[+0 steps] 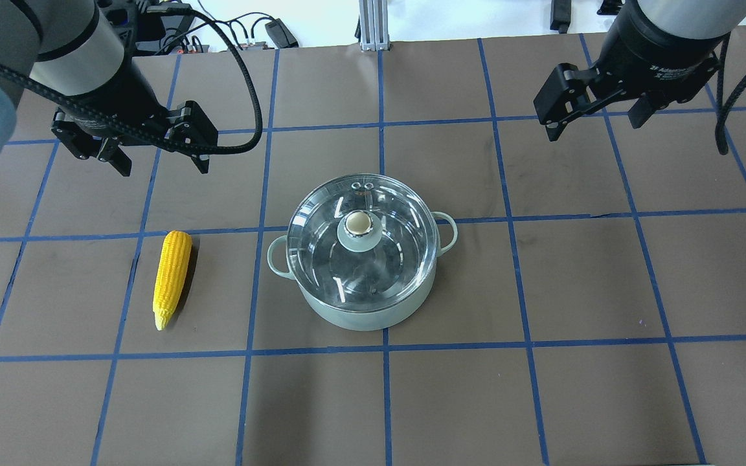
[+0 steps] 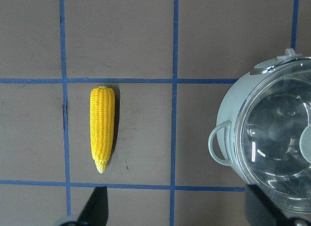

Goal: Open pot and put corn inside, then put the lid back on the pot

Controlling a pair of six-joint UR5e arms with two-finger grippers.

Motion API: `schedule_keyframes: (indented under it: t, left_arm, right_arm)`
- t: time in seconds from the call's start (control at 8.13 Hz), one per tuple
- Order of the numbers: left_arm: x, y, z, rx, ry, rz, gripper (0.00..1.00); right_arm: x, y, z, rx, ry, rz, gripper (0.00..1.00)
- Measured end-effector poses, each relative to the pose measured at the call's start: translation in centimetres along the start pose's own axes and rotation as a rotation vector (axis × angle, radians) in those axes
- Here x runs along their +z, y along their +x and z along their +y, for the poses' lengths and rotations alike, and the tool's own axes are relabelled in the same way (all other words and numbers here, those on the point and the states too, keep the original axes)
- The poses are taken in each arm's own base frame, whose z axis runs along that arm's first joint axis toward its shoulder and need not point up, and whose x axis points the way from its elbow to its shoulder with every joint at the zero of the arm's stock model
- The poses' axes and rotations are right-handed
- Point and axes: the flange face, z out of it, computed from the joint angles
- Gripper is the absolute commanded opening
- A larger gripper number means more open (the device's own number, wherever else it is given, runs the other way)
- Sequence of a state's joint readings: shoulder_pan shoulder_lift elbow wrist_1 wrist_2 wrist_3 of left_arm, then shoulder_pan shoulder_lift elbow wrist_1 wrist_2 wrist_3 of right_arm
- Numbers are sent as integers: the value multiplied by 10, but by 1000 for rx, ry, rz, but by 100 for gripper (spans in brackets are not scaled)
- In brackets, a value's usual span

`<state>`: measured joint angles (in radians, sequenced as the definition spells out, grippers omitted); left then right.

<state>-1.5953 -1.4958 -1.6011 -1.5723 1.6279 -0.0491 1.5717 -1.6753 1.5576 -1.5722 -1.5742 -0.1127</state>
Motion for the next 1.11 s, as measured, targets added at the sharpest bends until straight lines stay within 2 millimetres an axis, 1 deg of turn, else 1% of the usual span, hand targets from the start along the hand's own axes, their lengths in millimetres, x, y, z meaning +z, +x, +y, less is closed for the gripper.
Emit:
schedule_keyframes:
  t: [0.37, 0.49, 0.61, 0.74, 0.86, 0.98, 1.11]
  left_arm:
    - [1, 0, 0, 34, -2, -1, 100]
    - [5, -5, -2, 99, -9, -3, 100]
    - [10, -15, -7, 141, -19, -5, 100]
    - [15, -39, -15, 144, -30, -5, 100]
    - [21, -73, -22, 141, -43, -4, 100]
    - [30, -111, -30, 134, -60, 1, 100]
    - [44, -147, -37, 120, -88, 13, 100]
  right_arm:
    - [0, -2, 0, 1, 3, 1, 100]
    - [0, -5, -1, -1, 5, 0, 100]
    - [2, -15, -4, -7, 7, -2, 100]
    - [7, -31, -10, -3, 5, -5, 100]
    - [17, -56, -19, 4, 5, -4, 100]
    - [30, -87, -27, 7, 16, 1, 100]
    - [49, -125, -34, 15, 27, -2, 100]
